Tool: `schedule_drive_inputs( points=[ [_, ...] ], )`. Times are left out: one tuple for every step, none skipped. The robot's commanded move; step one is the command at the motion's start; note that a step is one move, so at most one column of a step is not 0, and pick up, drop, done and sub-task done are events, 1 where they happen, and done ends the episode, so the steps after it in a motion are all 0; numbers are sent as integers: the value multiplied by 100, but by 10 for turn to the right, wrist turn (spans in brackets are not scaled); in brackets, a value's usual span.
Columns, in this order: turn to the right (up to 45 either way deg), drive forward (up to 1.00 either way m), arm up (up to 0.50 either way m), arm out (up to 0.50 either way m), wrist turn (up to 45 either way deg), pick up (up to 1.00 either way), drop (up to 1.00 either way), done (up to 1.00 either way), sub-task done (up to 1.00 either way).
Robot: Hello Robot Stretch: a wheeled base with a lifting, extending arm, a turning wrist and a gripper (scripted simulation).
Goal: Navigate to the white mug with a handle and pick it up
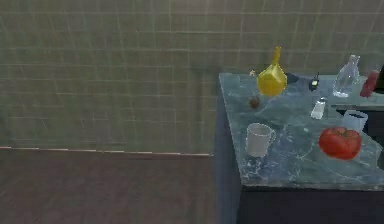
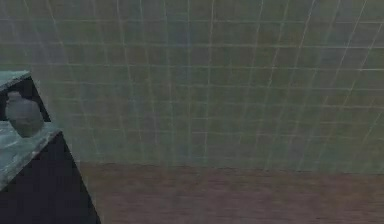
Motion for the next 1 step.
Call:
schedule_drive_inputs(
  points=[
    [450,0,0,0,0,0,0,0,0]
  ],
)
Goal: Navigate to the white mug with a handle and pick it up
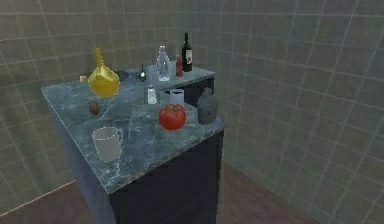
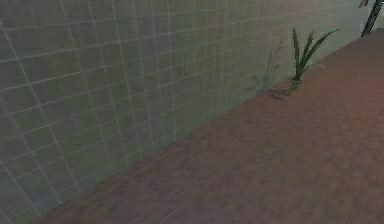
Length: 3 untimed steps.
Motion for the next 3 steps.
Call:
schedule_drive_inputs(
  points=[
    [30,0,0,0,0,0,0,0,0],
    [450,0,0,0,0,0,0,0,0],
    [150,0,0,0,0,0,0,0,0]
  ],
)
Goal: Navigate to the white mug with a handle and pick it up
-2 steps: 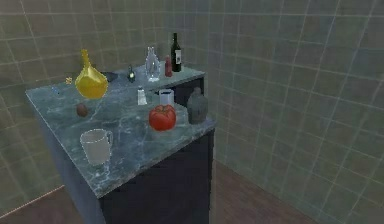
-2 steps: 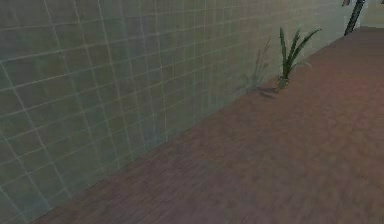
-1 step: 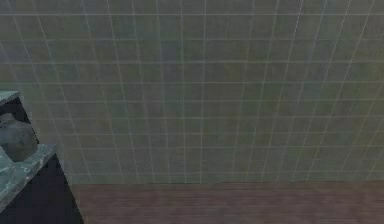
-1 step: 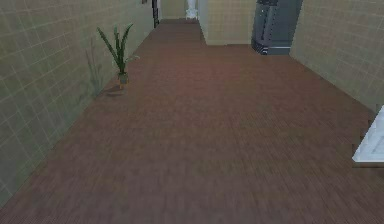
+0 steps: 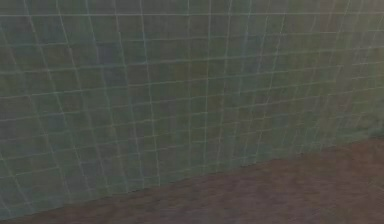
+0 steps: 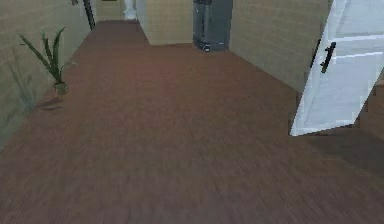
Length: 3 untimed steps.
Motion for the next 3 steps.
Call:
schedule_drive_inputs(
  points=[
    [0,5,0,0,0,0,0,0,0],
    [-120,0,0,0,0,0,0,0,0],
    [0,30,0,0,0,0,0,0,0]
  ],
)
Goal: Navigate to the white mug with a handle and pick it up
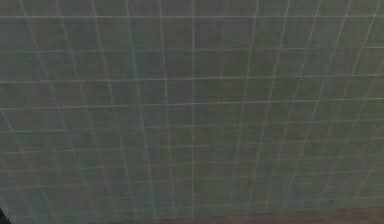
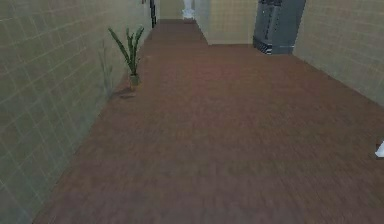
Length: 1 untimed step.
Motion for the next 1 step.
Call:
schedule_drive_inputs(
  points=[
    [-450,0,0,0,0,0,0,0,0]
  ],
)
